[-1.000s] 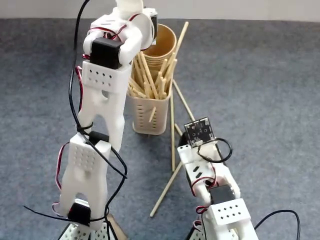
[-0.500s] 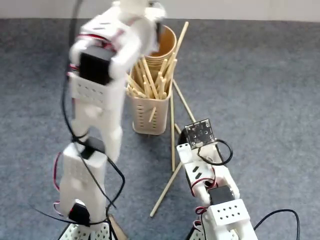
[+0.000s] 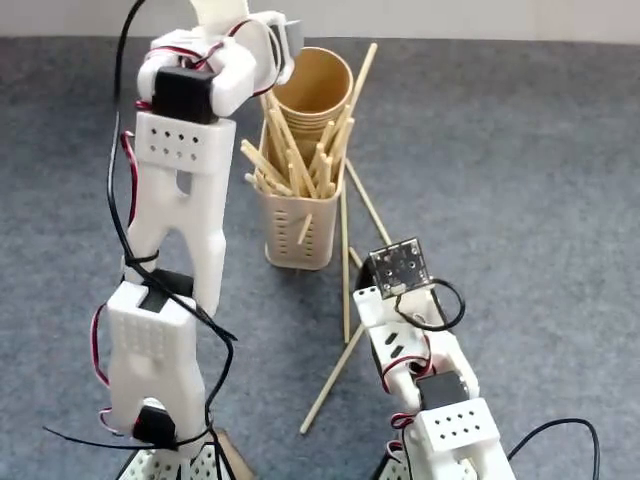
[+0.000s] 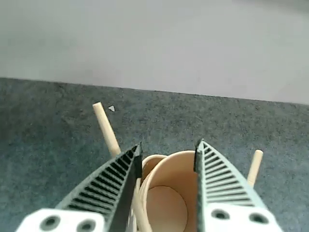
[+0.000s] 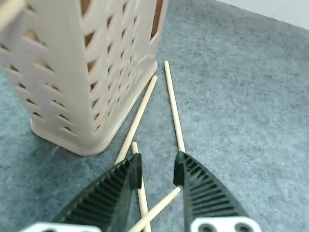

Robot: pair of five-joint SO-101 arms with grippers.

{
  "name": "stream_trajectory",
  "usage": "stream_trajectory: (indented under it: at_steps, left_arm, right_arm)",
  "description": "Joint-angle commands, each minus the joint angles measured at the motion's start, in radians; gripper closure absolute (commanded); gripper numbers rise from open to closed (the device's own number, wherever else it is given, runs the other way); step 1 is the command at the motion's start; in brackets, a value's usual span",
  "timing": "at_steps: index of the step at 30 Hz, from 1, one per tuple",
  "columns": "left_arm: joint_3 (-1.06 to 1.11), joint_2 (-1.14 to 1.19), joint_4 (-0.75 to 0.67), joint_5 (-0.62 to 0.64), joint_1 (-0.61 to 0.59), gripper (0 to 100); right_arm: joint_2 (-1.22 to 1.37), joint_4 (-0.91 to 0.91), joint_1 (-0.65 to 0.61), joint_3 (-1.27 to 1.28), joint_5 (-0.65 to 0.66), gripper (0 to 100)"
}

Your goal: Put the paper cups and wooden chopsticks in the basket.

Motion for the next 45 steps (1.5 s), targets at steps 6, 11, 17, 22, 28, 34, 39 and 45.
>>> stream_trajectory:
  at_steps: [6,11,17,22,28,34,39,45]
  left_arm:
    - [-0.005,-0.058,-0.029,0.018,0.005,84]
    - [-0.12,-0.108,0.0,-0.011,0.005,80]
    - [-0.173,-0.14,0.066,-0.02,-0.071,80]
    - [-0.173,-0.079,0.132,-0.02,-0.101,80]
    - [-0.179,0.038,0.127,-0.018,-0.084,80]
    - [-0.18,0.091,0.104,-0.025,-0.082,82]
    - [-0.18,0.09,0.052,-0.117,-0.077,100]
    - [-0.248,0.084,0.063,-0.219,-0.002,99]
  right_arm:
    - [-0.024,-0.018,-0.005,0.019,0.041,87.5]
    - [-0.024,-0.018,-0.005,0.021,0.041,87.5]
    - [-0.024,-0.018,-0.005,0.021,0.043,87.5]
    - [-0.024,-0.018,-0.005,0.021,0.043,87.5]
    - [-0.024,-0.018,-0.005,0.021,0.043,87.5]
    - [-0.024,-0.018,-0.005,0.021,0.044,87.5]
    - [-0.024,-0.018,-0.005,0.021,0.044,87.5]
    - [-0.024,-0.018,-0.005,0.021,0.046,87.5]
